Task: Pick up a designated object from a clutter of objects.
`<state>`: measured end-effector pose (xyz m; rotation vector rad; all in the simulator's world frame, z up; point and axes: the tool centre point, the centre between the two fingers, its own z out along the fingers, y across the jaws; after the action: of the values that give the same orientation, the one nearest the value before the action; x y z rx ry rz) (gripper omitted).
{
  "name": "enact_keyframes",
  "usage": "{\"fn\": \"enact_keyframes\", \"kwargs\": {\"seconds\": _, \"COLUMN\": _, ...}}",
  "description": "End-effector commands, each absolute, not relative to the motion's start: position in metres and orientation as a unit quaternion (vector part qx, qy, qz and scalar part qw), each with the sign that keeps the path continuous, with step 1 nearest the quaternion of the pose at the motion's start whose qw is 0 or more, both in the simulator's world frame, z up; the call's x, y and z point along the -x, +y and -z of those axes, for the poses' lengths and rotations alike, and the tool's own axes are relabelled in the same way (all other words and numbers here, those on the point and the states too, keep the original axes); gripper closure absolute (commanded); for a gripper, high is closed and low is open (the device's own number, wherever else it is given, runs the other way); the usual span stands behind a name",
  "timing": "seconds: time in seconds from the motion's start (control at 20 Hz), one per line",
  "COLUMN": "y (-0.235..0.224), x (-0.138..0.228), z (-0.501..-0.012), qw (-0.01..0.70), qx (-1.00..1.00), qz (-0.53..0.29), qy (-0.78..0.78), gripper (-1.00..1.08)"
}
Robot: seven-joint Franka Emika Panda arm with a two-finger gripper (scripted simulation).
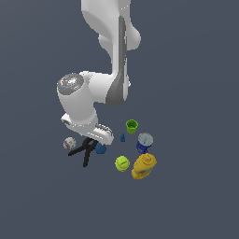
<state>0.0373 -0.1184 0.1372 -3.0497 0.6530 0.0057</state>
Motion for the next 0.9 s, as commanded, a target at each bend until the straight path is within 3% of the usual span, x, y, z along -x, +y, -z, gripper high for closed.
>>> {"fn": "enact_keyframes", "kwargs": {"seconds": 0.0, "y": -0.135, "x": -0.035, "z": -0.115, "qw": 0.009, "qx": 0.972, "qz": -0.001, "qy": 0.234, "gripper": -0.92}}
{"fn": "enact_keyframes", "kwargs": {"seconds": 0.35, "y": -0.164, "x": -0.027, "z": -0.077, "qw": 0.002, "qx": 0.961, "qz": 0.000, "qy": 0.276, "gripper": -0.92}}
{"fn": "enact_keyframes", "kwargs": {"seconds": 0.85, "y": -0.169, "x": -0.024, "z": -0.065, "qw": 0.000, "qx": 0.959, "qz": -0.001, "qy": 0.282, "gripper": -0.92}}
